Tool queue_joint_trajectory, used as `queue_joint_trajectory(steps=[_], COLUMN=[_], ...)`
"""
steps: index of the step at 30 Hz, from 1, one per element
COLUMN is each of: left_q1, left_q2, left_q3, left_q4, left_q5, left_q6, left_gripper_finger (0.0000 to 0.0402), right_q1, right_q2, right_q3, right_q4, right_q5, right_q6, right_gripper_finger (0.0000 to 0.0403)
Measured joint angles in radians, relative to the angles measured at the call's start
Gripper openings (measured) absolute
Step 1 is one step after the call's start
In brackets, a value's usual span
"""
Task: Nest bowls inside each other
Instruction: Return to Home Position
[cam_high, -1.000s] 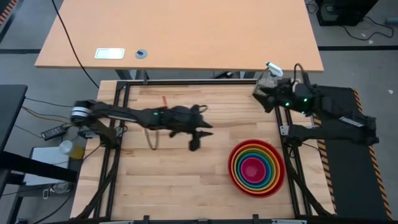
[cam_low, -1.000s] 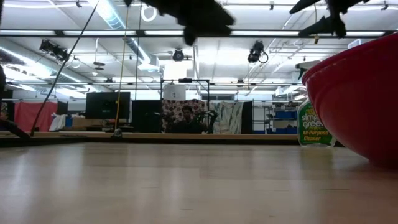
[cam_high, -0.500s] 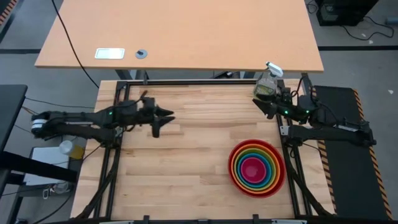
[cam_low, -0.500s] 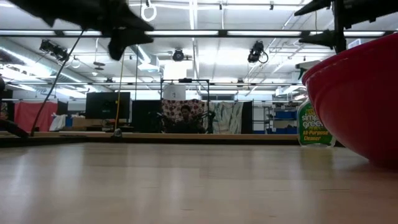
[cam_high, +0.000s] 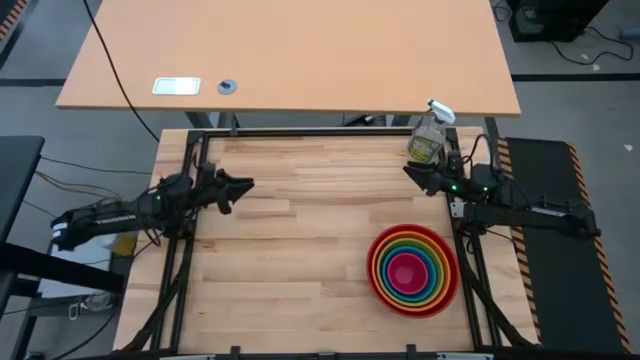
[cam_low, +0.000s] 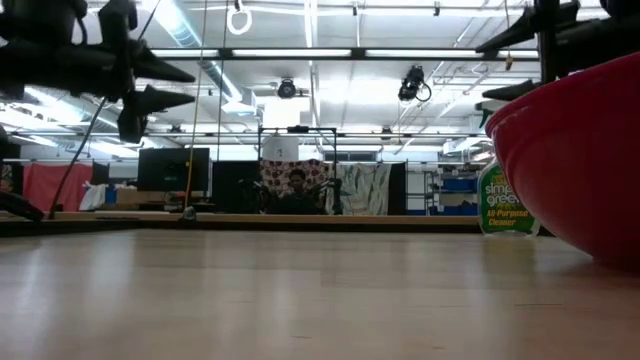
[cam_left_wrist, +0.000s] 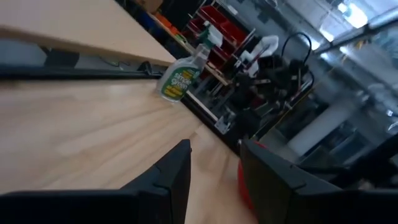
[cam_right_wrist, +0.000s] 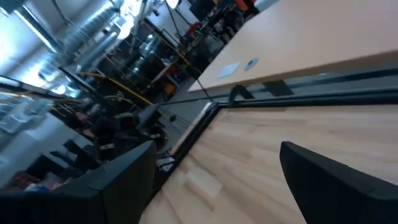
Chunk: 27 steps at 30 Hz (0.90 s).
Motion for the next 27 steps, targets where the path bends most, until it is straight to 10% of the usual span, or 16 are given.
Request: queue_joint_trajectory(steps=[19,27], left_q1=[-0.034,-0.034], left_q2=[-0.121,-0.12], left_q3=[-0.136,-0.136], left_q4=[-0.09,-0.121], left_q5=[-0.018,-0.055], left_q6=[-0.221,0.005], left_gripper_finger=[0.0142,0.0142], right_q1=[0.014,0.025], right_q2=[-0.035,-0.03], right_q3=[-0.326,-0.325], right_q4=[0.451,0.387], right_q5=[-0.032,0.037], right_q6=[0.142,0.21], right_gripper_finger=[0.0347,0.0347])
